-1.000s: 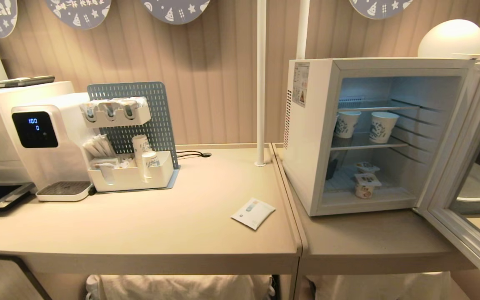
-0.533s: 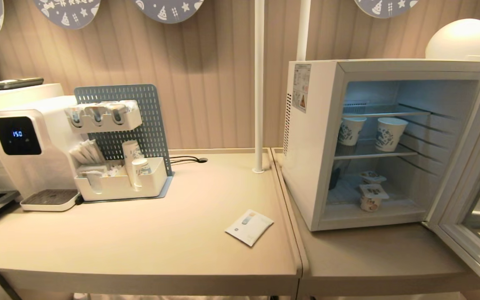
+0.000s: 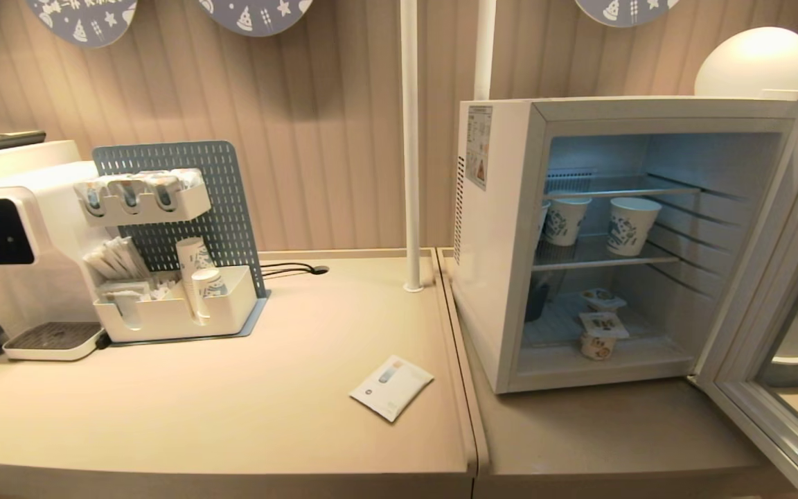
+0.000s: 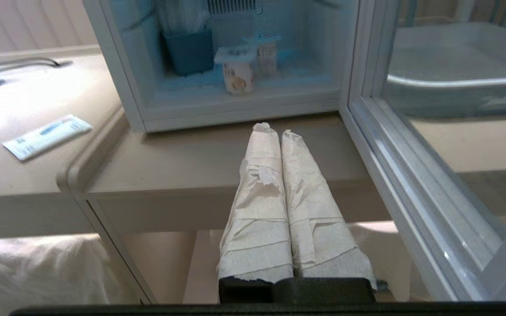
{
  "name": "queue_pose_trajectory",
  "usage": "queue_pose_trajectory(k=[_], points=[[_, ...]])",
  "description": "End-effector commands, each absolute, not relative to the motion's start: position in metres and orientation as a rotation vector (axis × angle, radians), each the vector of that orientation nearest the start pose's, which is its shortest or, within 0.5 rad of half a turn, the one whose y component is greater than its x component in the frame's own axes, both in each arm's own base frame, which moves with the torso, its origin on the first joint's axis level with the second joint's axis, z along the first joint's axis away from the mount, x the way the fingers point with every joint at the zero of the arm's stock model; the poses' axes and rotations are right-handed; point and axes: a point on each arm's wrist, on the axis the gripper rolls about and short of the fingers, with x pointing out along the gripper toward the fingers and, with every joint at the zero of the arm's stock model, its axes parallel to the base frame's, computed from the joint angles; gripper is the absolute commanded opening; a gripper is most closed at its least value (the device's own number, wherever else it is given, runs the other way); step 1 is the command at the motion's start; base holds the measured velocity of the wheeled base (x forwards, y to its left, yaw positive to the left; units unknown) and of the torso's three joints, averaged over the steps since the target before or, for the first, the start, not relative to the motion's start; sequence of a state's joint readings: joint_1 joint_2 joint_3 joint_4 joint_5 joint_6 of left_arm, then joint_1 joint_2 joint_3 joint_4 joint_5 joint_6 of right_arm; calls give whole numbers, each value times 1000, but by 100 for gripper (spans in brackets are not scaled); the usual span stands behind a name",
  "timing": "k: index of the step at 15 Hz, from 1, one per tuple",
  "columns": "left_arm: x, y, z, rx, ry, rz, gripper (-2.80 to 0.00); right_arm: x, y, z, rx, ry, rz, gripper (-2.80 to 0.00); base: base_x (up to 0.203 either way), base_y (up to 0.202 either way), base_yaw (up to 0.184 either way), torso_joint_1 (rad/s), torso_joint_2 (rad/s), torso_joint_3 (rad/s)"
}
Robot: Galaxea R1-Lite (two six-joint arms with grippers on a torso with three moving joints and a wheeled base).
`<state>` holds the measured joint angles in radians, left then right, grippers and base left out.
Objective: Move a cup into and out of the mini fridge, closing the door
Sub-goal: Take the yoghurt out of the freezer
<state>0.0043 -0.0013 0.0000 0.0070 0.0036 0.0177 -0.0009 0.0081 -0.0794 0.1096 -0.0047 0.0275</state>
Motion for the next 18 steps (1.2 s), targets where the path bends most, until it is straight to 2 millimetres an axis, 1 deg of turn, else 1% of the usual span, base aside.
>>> queue_pose_trajectory(k=[1,2,3,4,5,6,7,8,10,12,13,15,16,18], points=[[-23,0,74,17,8,9,-280,-32,0,116,56,6,-8,-280,0,0,0,0,0,0],[-23,0,74,17,8,9,-280,-36,0,149,90,-25,-7,-280,0,0,0,0,0,0],[-23,0,74,17,8,9,-280,-33,0,180,115,-19,-6,-280,0,0,0,0,0,0],[-23,0,74,15,8,9,-280,-23,0,204,132,22,-5,-280,0,0,0,0,0,0],[-23,0,74,15,8,9,-280,-10,0,221,139,72,-3,-280,0,0,0,0,0,0],[-23,0,74,15,8,9,-280,8,0,230,144,142,-4,-280,0,0,0,0,0,0],[-23,0,74,12,8,9,-280,30,0,234,147,232,-6,-280,0,0,0,0,0,0],[-23,0,74,6,8,9,-280,54,1,231,150,335,1,-280,0,0,0,0,0,0],[-23,0,75,5,5,9,-280,92,3,218,159,517,41,-280,0,0,0,0,0,0],[-23,0,75,3,5,9,-280,122,6,196,157,668,85,-280,0,0,0,0,0,0],[-23,0,75,3,5,9,-280,134,7,184,150,717,98,-280,0,0,0,0,0,0],[-23,0,75,3,5,9,-280,159,8,158,139,748,108,-280,0,0,0,0,0,0],[-23,0,75,3,5,9,-280,170,9,146,129,755,106,0,0,0,0,0,0,0],[-23,0,75,0,5,9,-280,191,9,123,98,779,82,0,0,0,0,0,0,0]])
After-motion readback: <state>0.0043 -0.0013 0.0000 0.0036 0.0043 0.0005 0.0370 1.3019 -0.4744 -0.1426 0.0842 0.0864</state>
